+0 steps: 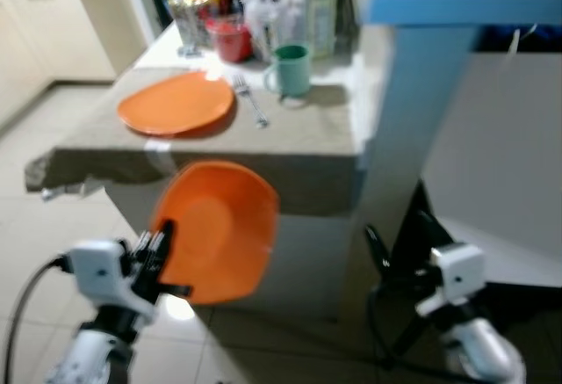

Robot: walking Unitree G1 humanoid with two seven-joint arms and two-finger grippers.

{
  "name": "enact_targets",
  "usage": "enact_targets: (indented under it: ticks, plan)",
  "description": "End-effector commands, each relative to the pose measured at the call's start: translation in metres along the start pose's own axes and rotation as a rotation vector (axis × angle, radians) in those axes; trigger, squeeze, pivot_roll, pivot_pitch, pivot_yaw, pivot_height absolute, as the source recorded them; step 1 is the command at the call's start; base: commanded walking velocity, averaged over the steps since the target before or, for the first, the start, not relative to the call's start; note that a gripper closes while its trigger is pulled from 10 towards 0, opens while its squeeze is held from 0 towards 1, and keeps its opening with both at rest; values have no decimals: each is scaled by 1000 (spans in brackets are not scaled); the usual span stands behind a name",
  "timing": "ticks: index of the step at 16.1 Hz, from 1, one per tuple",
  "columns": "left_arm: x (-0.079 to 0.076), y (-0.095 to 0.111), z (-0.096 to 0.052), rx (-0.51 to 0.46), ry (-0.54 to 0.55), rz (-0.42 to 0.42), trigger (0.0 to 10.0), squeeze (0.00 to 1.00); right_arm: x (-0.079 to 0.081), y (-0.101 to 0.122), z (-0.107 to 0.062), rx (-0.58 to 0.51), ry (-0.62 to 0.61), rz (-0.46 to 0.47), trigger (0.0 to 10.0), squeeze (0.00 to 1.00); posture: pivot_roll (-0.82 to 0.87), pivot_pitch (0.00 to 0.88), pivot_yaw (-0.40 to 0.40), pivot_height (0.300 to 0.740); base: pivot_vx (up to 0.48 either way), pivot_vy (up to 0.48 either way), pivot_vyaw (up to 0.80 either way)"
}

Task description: Setting the table

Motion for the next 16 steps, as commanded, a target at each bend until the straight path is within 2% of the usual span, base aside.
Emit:
enact_targets:
  ticks: [1, 2, 5, 11, 16]
  plan:
    - [7, 11, 3, -44, 18, 31, 0, 0, 6, 2, 3, -7, 19, 15, 10000, 0, -127, 0, 97, 719, 0, 0, 0]
    - [6, 9, 9, -48, 19, 30, 0, 0, 5, 3, 4, -8, 21, 13, 10000, 0, -127, 0, 94, 719, 0, 0, 0]
    - [8, 13, 16, -69, 17, 25, 0, 0, 7, 6, 6, -20, 26, 10, 10000, 0, -128, 0, 95, 719, 0, -81, 0]
    - [3, 21, 24, -103, -17, 38, 0, 0, 9, 5, 8, -18, 22, 5, 10000, 0, -142, 0, 106, 719, 0, -438, 0]
    - [-1, 24, 30, -115, -40, 57, 0, 0, 10, 7, 14, -27, 14, 12, 10000, 0, -148, 0, 106, 719, 254, -406, 0]
Point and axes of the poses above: a point about 5 cm out from each wrist's last joint towards the gripper, its own z axis pointing out of the wrist towards the gripper, its own y axis along the axis of the wrist's last joint, x = y × z, the point moved 5 cm from there along z, pointing out of the wrist towards the gripper, and after that the axes turned 9 degrees about z, right-handed, at the moved point
